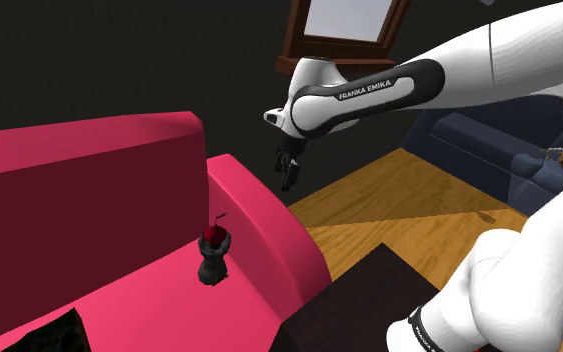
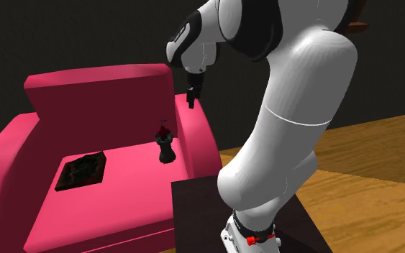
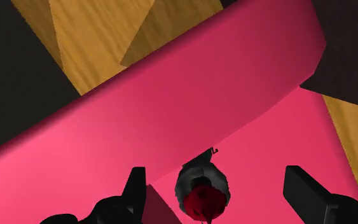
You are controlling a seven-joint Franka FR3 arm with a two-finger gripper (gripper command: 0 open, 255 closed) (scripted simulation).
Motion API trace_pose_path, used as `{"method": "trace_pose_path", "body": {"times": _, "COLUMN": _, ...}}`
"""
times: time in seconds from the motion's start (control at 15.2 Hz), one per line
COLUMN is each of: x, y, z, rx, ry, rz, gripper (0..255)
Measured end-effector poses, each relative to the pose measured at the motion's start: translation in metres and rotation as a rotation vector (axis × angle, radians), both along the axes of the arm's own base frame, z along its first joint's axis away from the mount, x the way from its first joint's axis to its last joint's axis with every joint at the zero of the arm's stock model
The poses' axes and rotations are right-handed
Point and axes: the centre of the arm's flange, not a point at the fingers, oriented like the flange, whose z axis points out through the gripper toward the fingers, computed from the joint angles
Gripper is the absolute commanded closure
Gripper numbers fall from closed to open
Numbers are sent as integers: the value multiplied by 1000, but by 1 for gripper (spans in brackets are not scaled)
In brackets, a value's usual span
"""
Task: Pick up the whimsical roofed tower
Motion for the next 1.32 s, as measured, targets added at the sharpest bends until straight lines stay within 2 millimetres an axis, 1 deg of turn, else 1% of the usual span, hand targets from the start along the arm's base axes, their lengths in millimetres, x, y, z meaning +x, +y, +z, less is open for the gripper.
{"method": "trace_pose_path", "body": {"times": 0.13, "x": 12, "y": 17, "z": -15, "rx": 9, "ry": -3, "rz": 75, "gripper": 0}}
{"method": "trace_pose_path", "body": {"times": 0.26, "x": 25, "y": 37, "z": -29, "rx": 19, "ry": -6, "rz": 151, "gripper": 0}}
{"method": "trace_pose_path", "body": {"times": 0.33, "x": 28, "y": 47, "z": -39, "rx": 23, "ry": -7, "rz": 188, "gripper": 0}}
{"method": "trace_pose_path", "body": {"times": 0.46, "x": 39, "y": 64, "z": -50, "rx": 32, "ry": -10, "rz": 263, "gripper": 0}}
{"method": "trace_pose_path", "body": {"times": 0.59, "x": 48, "y": 82, "z": -66, "rx": 42, "ry": -13, "rz": 338, "gripper": 0}}
{"method": "trace_pose_path", "body": {"times": 0.86, "x": 58, "y": 125, "z": -92, "rx": 61, "ry": -19, "rz": 487, "gripper": 0}}
{"method": "trace_pose_path", "body": {"times": 0.99, "x": 60, "y": 131, "z": -103, "rx": 64, "ry": -20, "rz": 514, "gripper": 0}}
{"method": "trace_pose_path", "body": {"times": 1.32, "x": 60, "y": 134, "z": -130, "rx": 66, "ry": -20, "rz": 523, "gripper": 0}}
